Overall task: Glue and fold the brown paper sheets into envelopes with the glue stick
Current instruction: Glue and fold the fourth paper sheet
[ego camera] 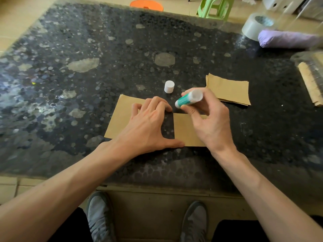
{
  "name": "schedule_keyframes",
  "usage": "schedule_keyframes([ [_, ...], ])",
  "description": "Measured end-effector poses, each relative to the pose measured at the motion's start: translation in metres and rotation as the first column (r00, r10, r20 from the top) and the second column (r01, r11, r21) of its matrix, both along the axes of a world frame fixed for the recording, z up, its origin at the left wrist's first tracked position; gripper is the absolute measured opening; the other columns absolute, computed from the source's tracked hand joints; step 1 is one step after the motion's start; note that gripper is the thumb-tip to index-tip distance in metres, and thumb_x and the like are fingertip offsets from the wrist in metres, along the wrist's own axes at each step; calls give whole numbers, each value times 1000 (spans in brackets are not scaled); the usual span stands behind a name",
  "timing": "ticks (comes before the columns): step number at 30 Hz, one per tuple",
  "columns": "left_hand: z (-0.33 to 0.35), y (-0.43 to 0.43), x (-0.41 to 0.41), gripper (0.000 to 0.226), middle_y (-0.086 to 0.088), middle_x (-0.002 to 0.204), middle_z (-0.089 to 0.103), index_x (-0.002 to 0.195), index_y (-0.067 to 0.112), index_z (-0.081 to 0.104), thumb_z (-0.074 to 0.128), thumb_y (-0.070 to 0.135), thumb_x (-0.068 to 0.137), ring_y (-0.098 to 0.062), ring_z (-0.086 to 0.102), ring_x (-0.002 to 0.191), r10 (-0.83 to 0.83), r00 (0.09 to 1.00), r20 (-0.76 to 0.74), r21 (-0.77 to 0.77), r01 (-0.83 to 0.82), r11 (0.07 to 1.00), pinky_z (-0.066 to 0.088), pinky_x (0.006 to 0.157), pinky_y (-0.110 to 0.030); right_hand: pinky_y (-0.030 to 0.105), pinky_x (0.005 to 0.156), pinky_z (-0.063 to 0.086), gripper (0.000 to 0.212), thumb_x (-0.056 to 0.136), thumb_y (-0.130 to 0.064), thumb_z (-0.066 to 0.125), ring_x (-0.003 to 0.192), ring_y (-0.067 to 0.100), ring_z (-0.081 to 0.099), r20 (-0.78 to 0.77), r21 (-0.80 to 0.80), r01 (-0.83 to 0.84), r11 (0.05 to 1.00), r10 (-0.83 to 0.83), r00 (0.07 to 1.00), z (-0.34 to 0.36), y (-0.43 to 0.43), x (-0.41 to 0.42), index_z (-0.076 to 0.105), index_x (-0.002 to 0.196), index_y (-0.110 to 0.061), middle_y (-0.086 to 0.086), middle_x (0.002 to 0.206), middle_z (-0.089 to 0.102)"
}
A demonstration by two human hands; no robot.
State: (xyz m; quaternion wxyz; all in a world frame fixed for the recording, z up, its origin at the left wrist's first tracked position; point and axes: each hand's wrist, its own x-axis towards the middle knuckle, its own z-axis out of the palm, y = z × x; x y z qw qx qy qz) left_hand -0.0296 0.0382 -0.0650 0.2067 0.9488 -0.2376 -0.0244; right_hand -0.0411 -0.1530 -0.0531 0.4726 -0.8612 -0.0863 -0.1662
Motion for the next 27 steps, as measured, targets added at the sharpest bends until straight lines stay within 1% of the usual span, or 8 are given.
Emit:
schedule_keyframes([
  [2,0,0,0,103,13,133,42,133,24,48,52,95,59,-9,40,126,-2,1000,-4,0,2,1000,28,102,-35,37,96,60,26,96,-11,75,107,9,73,-7,136,56,989,-56,998,5,-5,-1,64,119,-10,-7,113,74],
  [3,0,0,0,102,13,133,41,133,24,47,53,94,59,-9,40,126,-2,1000,-4,-1,2,1000,27,102,-35,37,96,60,27,96,-13,75,106,10,73,-18,151,67,986,-65,998,9,-8,-1,64,120,-11,-6,113,73],
  [10,0,1,-1,87,16,129,39,132,41,41,63,89,64,-7,36,124,-22,1000,-9,-34,22,999,23,98,-33,26,92,58,33,94,-31,76,108,7,70,-168,-10,-70,997,67,983,17,-21,-20,65,124,-19,-13,115,71],
  [13,-1,2,0,83,14,130,39,131,42,47,63,89,65,-8,36,124,-26,1000,4,-23,26,999,21,97,-32,22,94,57,38,93,-36,76,111,2,67,-227,-87,-123,989,100,969,15,-22,-27,63,127,-25,-19,116,69],
  [16,-2,3,1,84,14,133,39,133,41,49,60,91,66,-8,36,127,-27,1000,3,-4,27,1000,22,98,-32,23,96,56,40,92,-40,75,112,-5,64,-273,-164,-173,971,124,954,16,-23,-31,61,129,-34,-26,116,67],
  [22,-3,2,-2,84,12,133,40,133,37,49,53,92,70,-10,38,128,-31,998,54,7,31,1000,27,101,-35,26,97,55,36,91,-35,79,112,0,66,-232,-221,-192,956,140,963,22,-24,-34,64,123,-30,-19,114,70],
  [25,-2,2,-1,86,12,133,39,132,38,49,50,94,66,-10,37,127,-30,999,43,11,29,1000,25,101,-34,18,93,53,34,89,-42,80,107,-5,65,-203,-244,-156,957,106,973,20,-23,-33,65,116,-29,-23,107,69],
  [27,-2,2,0,88,12,132,39,133,38,49,49,94,65,-10,37,127,-29,999,36,12,28,1000,24,100,-34,9,91,49,34,87,-46,80,103,-14,62,-176,-272,-132,953,86,981,19,-20,-33,64,112,-29,-32,101,64],
])
